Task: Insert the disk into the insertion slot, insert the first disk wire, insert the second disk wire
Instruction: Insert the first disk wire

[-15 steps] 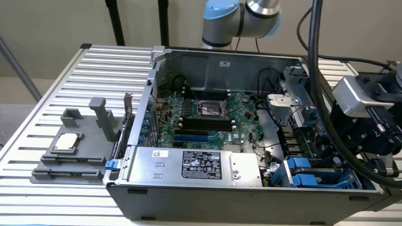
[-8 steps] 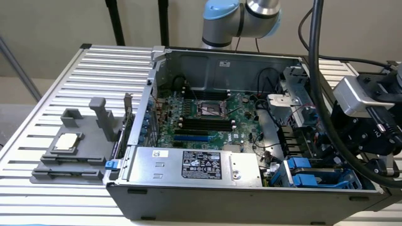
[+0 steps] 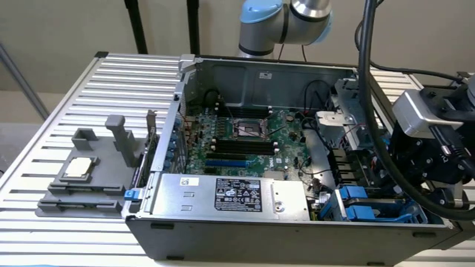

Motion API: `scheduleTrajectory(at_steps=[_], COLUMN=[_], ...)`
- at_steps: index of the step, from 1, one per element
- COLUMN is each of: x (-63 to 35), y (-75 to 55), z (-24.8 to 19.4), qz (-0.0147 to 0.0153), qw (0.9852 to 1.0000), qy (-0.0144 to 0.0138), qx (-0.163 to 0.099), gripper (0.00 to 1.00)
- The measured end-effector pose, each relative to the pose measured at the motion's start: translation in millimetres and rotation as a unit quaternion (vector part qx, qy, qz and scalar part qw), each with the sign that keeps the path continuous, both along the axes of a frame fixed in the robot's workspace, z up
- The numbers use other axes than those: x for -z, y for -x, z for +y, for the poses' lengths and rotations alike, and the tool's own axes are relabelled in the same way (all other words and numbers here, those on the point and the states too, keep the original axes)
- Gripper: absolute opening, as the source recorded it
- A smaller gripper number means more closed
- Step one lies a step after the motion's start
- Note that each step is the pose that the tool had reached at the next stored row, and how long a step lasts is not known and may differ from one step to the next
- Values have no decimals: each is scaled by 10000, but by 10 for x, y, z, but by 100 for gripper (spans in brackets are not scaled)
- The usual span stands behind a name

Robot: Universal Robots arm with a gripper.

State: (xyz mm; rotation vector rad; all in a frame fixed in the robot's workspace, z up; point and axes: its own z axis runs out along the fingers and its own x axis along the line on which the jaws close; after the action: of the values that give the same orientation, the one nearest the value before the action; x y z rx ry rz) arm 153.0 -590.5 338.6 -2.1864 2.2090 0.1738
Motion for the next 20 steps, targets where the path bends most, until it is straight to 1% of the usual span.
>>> scheduleTrajectory(at_steps=[5,7,10,14,17,18,20], x=[11,21,34,45,50,50,50], y=[0,0,0,0,0,0,0], z=[1,4,13,25,32,32,32], qz=[0,0,0,-1,4,7,25], qw=[9999,9998,9997,9996,9996,9996,9996], qy=[4,10,28,59,89,93,88], qx=[162,197,233,258,270,271,273], gripper=[16,16,16,16,16,16,18])
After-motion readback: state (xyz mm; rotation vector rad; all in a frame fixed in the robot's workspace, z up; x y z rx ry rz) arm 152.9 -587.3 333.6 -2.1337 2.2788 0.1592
